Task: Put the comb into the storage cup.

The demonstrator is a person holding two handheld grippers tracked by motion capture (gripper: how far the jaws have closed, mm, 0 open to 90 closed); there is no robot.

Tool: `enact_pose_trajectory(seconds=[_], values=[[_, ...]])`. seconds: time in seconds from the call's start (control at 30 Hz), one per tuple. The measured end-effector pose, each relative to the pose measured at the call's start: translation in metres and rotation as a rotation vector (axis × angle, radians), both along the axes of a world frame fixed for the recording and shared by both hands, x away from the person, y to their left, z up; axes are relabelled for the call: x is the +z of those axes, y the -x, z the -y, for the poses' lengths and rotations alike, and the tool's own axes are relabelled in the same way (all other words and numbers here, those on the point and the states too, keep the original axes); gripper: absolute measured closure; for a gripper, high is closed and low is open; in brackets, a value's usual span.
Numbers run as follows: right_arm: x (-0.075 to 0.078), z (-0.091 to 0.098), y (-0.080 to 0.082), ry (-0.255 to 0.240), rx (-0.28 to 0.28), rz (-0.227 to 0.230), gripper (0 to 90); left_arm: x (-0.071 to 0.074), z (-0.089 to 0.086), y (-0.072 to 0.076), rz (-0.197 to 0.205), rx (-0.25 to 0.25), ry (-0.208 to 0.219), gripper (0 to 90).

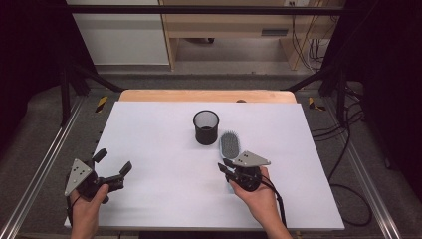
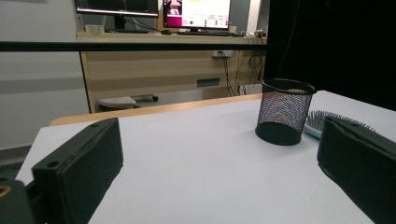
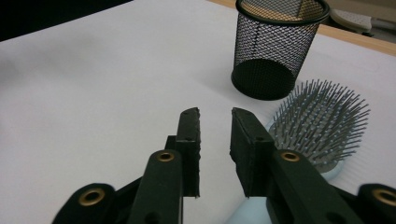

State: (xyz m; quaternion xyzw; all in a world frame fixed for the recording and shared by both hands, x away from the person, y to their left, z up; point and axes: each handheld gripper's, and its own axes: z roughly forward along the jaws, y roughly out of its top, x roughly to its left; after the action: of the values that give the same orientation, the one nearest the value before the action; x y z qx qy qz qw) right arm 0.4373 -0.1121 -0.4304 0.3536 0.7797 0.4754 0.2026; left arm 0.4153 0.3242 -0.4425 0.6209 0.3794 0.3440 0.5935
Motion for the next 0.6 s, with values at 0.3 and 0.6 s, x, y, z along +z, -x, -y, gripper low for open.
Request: enact_pose_trajectory(seconds=[0.3, 0.6], values=[[-0.004, -0.003, 0.002, 0.028, 0.024, -0.021, 88.4, 0.000, 0.001, 0.001, 0.009, -0.013, -0.007, 0.7], [-0.011, -0.001, 0.002, 0.043, 0.020, -0.069, 90.0, -0.001, 0.003, 0.000, 0.012, -0.013, -0.022, 0.7]])
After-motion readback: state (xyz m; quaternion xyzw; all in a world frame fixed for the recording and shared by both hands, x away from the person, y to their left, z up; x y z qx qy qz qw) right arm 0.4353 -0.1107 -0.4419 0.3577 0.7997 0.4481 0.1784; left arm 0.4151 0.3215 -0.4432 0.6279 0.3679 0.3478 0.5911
